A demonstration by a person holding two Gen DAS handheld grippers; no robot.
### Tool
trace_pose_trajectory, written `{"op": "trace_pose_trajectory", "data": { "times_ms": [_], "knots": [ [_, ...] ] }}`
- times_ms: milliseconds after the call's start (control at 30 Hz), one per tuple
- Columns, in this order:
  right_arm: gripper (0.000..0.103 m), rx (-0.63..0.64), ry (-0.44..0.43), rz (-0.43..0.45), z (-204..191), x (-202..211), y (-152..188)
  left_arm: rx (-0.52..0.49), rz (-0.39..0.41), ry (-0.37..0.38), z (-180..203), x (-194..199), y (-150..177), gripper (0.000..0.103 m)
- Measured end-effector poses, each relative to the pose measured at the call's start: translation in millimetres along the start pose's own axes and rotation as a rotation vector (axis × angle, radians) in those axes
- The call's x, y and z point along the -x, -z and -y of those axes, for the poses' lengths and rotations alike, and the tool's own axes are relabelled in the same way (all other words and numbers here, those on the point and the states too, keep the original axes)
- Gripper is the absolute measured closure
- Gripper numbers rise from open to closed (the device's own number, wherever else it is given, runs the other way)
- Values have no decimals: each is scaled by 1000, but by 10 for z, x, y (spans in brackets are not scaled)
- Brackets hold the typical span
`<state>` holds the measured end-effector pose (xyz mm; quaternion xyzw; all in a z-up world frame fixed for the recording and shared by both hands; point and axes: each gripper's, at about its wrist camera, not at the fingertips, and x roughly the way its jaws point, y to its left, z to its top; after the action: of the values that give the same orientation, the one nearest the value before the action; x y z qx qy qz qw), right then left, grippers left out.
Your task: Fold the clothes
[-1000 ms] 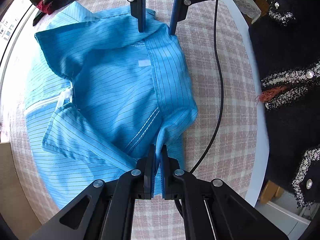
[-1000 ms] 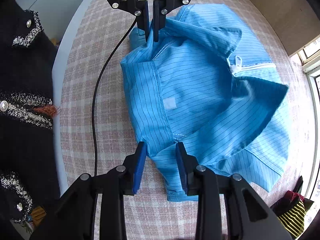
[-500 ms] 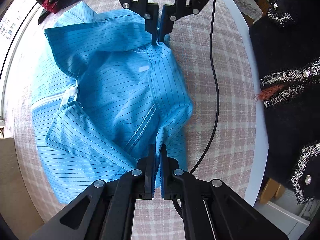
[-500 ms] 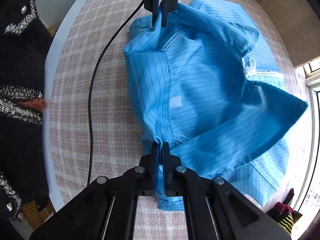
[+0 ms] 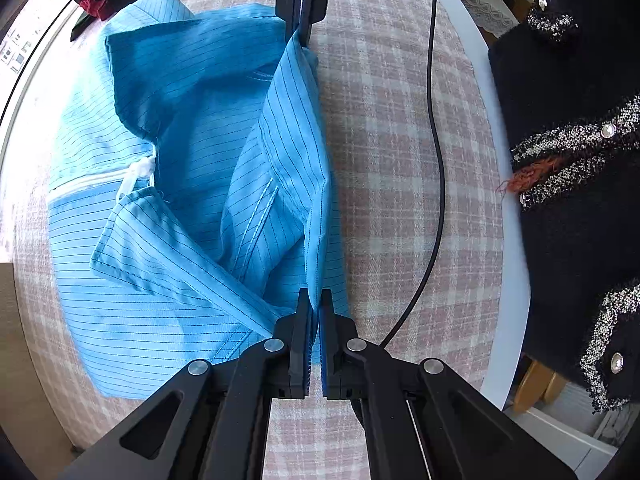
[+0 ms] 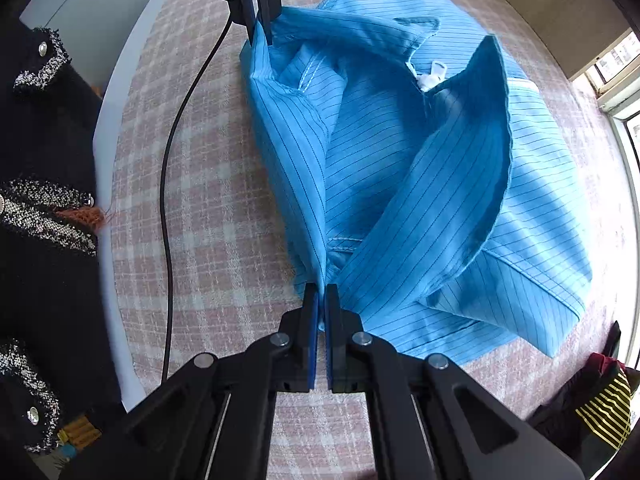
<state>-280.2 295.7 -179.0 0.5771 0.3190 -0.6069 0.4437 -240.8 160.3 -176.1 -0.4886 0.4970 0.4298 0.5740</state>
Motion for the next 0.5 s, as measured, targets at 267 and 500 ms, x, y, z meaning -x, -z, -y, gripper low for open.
{"op": "trace_pose_trajectory", "data": {
  "times_ms": [267,500],
  "knots": [
    [60,-86,-21,93,-193,324,211,57,121,-33,117,455,-34,72],
    [59,-449,-145,235,-70,-24,383,30,217,-101,427,235,-366,62]
  ]
}}
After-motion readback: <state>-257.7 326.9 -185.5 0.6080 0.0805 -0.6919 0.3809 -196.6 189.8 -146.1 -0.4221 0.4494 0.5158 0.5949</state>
